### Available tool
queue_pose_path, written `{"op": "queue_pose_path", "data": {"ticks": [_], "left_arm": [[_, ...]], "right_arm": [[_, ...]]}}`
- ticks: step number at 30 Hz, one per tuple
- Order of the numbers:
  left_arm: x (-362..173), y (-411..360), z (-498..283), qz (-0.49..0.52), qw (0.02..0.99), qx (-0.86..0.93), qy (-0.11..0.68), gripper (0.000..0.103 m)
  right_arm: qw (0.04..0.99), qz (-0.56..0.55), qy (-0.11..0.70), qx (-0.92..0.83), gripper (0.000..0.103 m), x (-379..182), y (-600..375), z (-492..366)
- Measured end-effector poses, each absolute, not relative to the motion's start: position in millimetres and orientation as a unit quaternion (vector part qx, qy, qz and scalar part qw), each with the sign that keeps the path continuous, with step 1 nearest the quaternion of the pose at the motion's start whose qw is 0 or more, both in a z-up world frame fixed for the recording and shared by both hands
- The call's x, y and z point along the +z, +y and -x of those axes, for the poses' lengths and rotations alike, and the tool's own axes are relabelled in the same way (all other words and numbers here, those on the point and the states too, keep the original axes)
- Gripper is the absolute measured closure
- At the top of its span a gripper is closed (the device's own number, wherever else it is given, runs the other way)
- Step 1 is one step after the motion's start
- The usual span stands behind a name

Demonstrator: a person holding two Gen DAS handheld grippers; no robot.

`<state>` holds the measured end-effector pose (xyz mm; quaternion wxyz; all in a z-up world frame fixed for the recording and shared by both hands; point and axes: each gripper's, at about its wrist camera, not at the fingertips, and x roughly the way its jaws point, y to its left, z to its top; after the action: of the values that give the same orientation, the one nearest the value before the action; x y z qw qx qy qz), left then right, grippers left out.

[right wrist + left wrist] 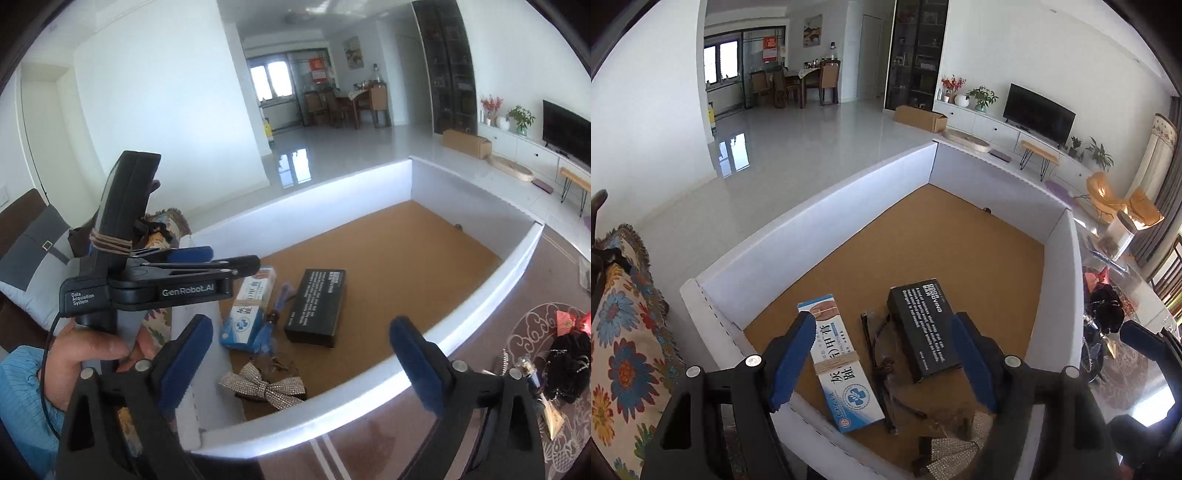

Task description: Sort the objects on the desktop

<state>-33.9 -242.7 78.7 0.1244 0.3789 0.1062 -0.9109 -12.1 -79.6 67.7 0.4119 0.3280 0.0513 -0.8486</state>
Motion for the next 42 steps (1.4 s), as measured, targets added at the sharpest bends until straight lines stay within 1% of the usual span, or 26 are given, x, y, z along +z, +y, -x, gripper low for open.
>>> {"op": "queue_pose_path", "data": {"ticks": [3, 4, 5, 7, 9, 11, 15, 17, 19, 22, 25, 28, 33, 42], "left_arm": [[104, -186, 17, -0.348, 0.060, -0.931, 0.096, 0.028], [110, -163, 12, -0.340, 0.032, -0.935, 0.091, 0.024], [113, -138, 7, -0.335, 0.005, -0.939, 0.085, 0.012], [110, -86, -2, -0.332, -0.042, -0.940, 0.074, 0.000], [96, -35, -9, -0.348, -0.079, -0.932, 0.061, 0.000], [71, 8, -9, -0.373, -0.106, -0.921, 0.041, 0.000], [11, 55, 10, -0.424, -0.106, -0.899, -0.007, 0.000], [-10, 61, 19, -0.449, -0.088, -0.889, -0.023, 0.000], [-22, 58, 25, -0.472, -0.080, -0.878, -0.017, 0.000], [-29, 56, 30, -0.462, -0.061, -0.885, -0.016, 0.000], [-34, 48, 31, -0.467, -0.055, -0.883, 0.000, 0.000], [-33, 43, 30, -0.466, -0.045, -0.884, 0.005, 0.000], [-35, 39, 31, -0.467, -0.024, -0.884, 0.009, 0.000], [-43, 49, 33, -0.480, -0.025, -0.876, -0.019, 0.000]], "right_arm": [[0.336, -0.307, 0.050, -0.889, 0.000, 57, -14, 6], [0.307, -0.310, 0.049, -0.899, 0.000, 47, 8, 4], [0.273, -0.314, 0.049, -0.908, 0.000, 37, 35, 0], [0.205, -0.335, 0.054, -0.918, 0.000, 14, 83, -4], [0.139, -0.373, 0.060, -0.915, 0.000, -11, 128, -7], [0.089, -0.405, 0.053, -0.908, 0.000, -31, 166, -13], [0.027, -0.430, 0.055, -0.901, 0.000, -47, 220, -36], [0.021, -0.436, 0.049, -0.898, 0.000, -49, 229, -40], [0.023, -0.427, 0.052, -0.902, 0.000, -44, 229, -43], [0.026, -0.437, 0.077, -0.896, 0.000, -48, 218, -41], [0.022, -0.435, 0.089, -0.896, 0.000, -48, 214, -41], [0.028, -0.440, 0.078, -0.894, 0.000, -50, 217, -39], [0.049, -0.457, 0.035, -0.888, 0.000, -55, 228, -36], [0.047, -0.457, 0.033, -0.888, 0.000, -55, 227, -37]]}}
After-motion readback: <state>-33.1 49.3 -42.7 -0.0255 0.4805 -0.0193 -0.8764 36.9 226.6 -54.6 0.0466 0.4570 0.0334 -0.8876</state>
